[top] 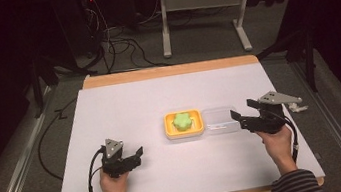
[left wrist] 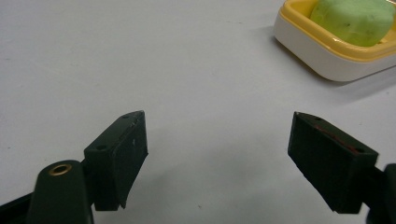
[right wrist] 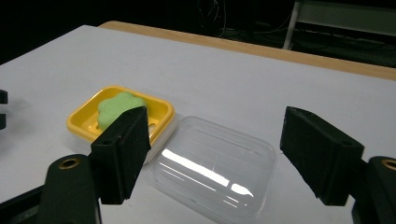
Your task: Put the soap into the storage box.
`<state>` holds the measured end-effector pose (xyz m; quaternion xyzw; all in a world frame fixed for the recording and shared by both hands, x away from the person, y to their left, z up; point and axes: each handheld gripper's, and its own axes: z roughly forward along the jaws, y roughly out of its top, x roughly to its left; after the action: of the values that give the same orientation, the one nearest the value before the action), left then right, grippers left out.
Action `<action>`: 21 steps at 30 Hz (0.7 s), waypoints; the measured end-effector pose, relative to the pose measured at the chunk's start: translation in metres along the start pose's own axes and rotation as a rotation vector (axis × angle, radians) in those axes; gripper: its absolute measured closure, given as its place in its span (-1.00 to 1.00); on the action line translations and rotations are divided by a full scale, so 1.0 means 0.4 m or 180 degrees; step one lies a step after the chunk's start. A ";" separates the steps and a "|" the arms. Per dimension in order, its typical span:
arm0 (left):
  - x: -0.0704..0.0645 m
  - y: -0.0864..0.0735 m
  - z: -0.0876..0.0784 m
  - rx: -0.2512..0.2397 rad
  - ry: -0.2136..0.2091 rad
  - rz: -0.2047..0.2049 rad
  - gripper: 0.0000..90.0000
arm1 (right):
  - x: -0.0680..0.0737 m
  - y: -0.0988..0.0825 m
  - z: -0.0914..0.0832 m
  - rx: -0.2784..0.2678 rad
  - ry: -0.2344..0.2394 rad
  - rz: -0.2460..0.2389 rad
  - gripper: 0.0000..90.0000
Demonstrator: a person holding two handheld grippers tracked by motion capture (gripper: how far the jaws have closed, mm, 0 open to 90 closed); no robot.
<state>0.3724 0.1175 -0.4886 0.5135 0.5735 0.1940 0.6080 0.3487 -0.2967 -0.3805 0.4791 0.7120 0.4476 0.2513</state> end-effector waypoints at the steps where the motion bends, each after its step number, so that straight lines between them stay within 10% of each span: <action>1: 0.000 0.000 0.000 0.0000 -0.0001 0.0001 -0.54 | 0.000 -0.002 -0.002 0.0002 -0.0004 0.0015 -0.46; 21: 0.000 -0.001 0.001 0.0023 0.0007 0.0026 -0.54 | 0.020 -0.064 -0.047 -0.0087 0.0003 -0.0021 -0.46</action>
<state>0.3726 0.1174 -0.4890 0.5178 0.5729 0.1950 0.6047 0.3190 -0.3005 -0.3933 0.4730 0.7075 0.4567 0.2590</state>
